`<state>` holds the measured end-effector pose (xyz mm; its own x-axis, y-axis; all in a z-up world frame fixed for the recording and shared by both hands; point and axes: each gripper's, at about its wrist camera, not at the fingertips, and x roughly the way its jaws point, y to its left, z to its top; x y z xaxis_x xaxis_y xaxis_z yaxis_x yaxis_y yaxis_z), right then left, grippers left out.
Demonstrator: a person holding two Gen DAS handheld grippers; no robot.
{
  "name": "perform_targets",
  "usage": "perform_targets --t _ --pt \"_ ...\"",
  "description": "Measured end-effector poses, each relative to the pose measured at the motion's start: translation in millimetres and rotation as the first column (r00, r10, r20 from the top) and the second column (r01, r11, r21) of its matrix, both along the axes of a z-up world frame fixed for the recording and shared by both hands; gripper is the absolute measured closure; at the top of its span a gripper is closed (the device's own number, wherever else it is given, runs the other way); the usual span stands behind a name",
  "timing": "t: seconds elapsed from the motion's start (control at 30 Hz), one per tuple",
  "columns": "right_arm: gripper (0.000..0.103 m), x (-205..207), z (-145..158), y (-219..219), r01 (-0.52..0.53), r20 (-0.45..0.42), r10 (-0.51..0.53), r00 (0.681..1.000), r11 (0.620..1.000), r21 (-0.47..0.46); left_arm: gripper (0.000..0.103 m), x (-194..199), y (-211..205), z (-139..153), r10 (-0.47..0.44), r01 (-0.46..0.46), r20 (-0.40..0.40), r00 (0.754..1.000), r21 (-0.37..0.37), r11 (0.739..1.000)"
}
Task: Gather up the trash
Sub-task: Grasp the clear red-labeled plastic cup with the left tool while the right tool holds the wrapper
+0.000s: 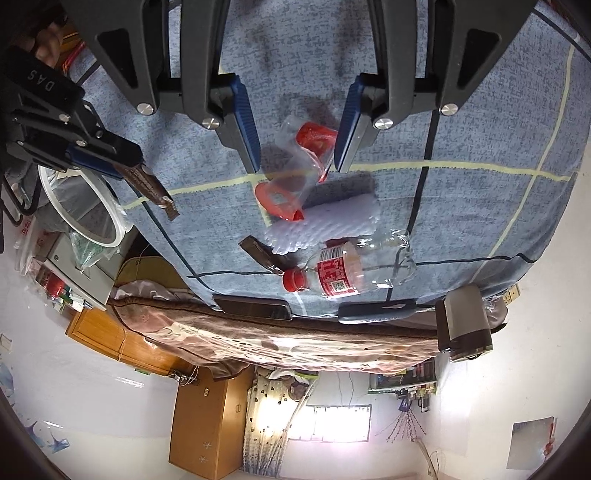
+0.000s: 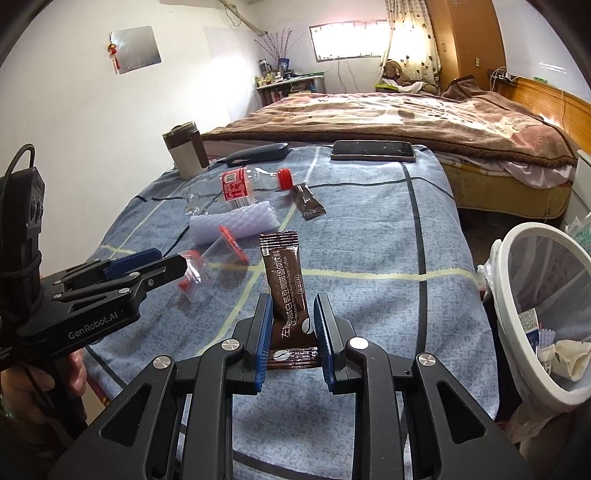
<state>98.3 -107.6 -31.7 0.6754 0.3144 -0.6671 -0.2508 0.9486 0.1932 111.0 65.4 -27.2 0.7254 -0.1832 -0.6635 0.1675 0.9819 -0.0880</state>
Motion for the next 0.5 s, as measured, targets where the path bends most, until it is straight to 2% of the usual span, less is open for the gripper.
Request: perform_targets --t 0.07,0.1,0.13,0.2,0.27,0.4,0.47,0.5 --pt "0.078 0 -1 0 -0.004 0.0 0.004 1.0 1.0 0.004 0.048 1 -2 -4 0.023 -0.023 -0.001 1.0 0.059 0.998" --pt "0.078 -1 -1 0 -0.006 -0.001 0.006 1.0 1.0 0.004 0.032 2 -1 -7 0.035 -0.034 -0.008 0.999 0.068 0.997" --pt "0.078 -1 -2 0 -0.007 -0.002 0.007 1.0 1.0 0.004 0.028 5 2 -11 0.049 -0.048 -0.02 0.999 0.053 0.997" --pt "0.078 -1 -4 0 -0.011 -0.007 0.011 1.0 1.0 0.007 0.028 10 8 -19 0.069 -0.069 -0.05 0.996 0.012 0.998" --pt "0.078 -1 -4 0 -0.013 -0.011 0.014 1.0 1.0 0.007 0.027 17 11 -25 0.106 -0.106 -0.07 0.992 0.012 0.994" --pt "0.078 0 -4 -1 -0.014 -0.01 0.014 1.0 1.0 0.009 0.028 28 15 -32 0.102 -0.108 -0.112 0.988 -0.048 0.993" --pt "0.078 0 -4 -1 -0.013 -0.011 0.013 1.0 1.0 0.013 0.028 31 14 -36 0.114 -0.12 -0.122 0.986 -0.041 0.992" --pt "0.078 1 -4 -1 -0.014 -0.012 0.014 1.0 1.0 0.014 0.032 32 13 -38 0.122 -0.127 -0.128 0.984 -0.036 0.991"
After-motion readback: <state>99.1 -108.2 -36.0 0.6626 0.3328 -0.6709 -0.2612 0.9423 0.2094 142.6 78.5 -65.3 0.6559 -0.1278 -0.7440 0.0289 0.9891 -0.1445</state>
